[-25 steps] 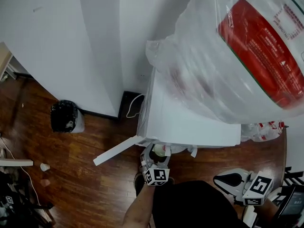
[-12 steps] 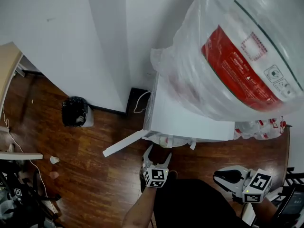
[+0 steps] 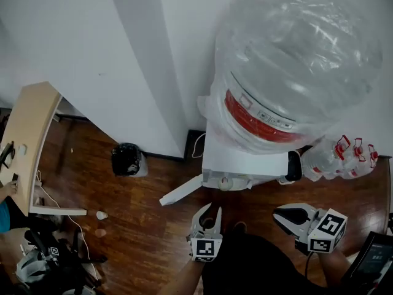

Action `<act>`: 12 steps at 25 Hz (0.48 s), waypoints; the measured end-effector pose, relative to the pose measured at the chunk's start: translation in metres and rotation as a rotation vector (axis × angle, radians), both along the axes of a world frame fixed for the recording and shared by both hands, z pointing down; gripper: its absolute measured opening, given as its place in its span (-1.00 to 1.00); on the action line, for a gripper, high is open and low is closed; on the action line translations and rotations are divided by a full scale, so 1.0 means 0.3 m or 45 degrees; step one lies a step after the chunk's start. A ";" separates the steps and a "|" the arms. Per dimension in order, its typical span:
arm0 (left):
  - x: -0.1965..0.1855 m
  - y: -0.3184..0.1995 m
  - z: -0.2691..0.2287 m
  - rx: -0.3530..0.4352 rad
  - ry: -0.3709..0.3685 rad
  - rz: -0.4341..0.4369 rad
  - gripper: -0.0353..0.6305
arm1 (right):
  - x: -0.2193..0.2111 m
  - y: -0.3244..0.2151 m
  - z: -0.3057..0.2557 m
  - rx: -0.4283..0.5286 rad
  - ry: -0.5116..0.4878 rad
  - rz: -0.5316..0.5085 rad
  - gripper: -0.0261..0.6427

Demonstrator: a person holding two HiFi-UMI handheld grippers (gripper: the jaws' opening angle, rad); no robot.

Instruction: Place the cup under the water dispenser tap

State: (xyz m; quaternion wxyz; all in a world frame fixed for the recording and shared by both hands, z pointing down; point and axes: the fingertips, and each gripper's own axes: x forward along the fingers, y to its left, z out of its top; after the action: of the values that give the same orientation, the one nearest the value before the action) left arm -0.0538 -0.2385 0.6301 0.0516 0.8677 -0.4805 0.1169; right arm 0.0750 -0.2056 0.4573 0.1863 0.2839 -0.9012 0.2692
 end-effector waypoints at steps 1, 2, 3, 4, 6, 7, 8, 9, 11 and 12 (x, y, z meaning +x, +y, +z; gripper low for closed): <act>0.001 0.014 -0.062 0.016 -0.001 0.011 -0.76 | 0.004 0.002 -0.027 0.025 -0.004 0.010 -0.84; 0.001 0.025 -0.133 0.032 0.007 0.016 -0.78 | 0.009 0.004 -0.058 0.055 -0.005 0.015 -0.86; -0.001 0.036 -0.210 0.051 0.021 0.014 -0.78 | 0.015 0.007 -0.089 0.084 -0.010 0.021 -0.86; -0.005 0.046 -0.287 0.073 0.039 0.006 -0.80 | 0.023 0.011 -0.120 0.110 -0.022 0.031 -0.86; -0.008 0.068 -0.420 0.111 0.080 -0.006 -0.89 | 0.047 0.019 -0.169 0.145 -0.055 0.069 -0.92; -0.004 0.077 -0.480 0.126 0.102 -0.003 -0.89 | 0.060 0.023 -0.188 0.157 -0.072 0.093 -0.92; 0.002 0.083 -0.531 0.136 0.120 0.009 -0.89 | 0.071 0.023 -0.206 0.172 -0.089 0.115 -0.92; 0.008 0.085 -0.569 0.135 0.128 0.028 -0.89 | 0.080 0.021 -0.224 0.190 -0.105 0.133 -0.92; 0.020 0.093 -0.605 0.110 0.106 0.077 -0.89 | 0.093 0.020 -0.259 0.231 -0.133 0.156 -0.92; 0.025 0.100 -0.609 0.092 0.083 0.097 -0.89 | 0.101 0.021 -0.271 0.250 -0.140 0.164 -0.92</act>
State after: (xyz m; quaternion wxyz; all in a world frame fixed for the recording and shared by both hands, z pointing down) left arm -0.0463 -0.2086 0.4473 0.0312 0.8899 -0.4492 0.0731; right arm 0.1052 -0.1992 0.3760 0.0902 0.3429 -0.9120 0.2061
